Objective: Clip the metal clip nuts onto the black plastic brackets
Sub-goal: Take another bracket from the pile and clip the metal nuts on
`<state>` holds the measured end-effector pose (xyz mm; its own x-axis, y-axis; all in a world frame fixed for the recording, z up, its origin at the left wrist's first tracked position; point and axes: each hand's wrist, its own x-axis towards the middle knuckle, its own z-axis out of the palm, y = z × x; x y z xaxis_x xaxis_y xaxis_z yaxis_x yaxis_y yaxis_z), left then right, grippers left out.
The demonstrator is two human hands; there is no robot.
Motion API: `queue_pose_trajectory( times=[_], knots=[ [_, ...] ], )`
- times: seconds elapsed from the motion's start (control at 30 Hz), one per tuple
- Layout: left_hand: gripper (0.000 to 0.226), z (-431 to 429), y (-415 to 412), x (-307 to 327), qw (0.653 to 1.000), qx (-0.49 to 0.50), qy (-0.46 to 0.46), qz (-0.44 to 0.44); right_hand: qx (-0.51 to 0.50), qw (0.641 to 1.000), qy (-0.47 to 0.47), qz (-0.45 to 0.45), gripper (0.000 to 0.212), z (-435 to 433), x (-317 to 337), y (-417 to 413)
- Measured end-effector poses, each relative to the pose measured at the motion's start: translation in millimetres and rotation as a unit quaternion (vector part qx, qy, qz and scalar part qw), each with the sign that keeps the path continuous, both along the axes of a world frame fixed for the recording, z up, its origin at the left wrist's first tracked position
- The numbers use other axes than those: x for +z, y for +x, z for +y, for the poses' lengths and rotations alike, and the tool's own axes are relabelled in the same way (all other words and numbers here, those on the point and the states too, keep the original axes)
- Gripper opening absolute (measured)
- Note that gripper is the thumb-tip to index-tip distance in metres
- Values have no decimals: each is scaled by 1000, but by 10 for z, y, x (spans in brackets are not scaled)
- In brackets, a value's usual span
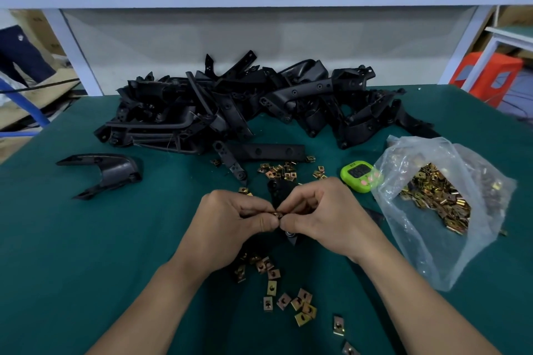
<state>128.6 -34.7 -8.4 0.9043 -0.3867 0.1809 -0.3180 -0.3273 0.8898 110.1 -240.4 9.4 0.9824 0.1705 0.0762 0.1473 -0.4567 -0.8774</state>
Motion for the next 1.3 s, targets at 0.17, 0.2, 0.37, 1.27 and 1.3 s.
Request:
queue_pose_trajectory(
  times=[0.17,0.2,0.37,1.27,1.3],
  knots=[
    [14,-72,-53,-19,994,58,51,-83,-33,999,-24,-11,10,12,-21,-12],
    [12,-85,-65,-27,991,64,64,-101,-37,999,-21,-4,10,6,-22,-7],
    [23,-80,-24,-45,975,169,114,-86,-46,999,9,22,12,-1,-21,-11],
    [17,7,109,-88,979,200,-41,29,-242,928,-269,-88,20,-29,-96,10],
    [17,9,110,-83,979,194,-52,31,-235,936,-246,-86,21,-25,-95,12]
  ],
)
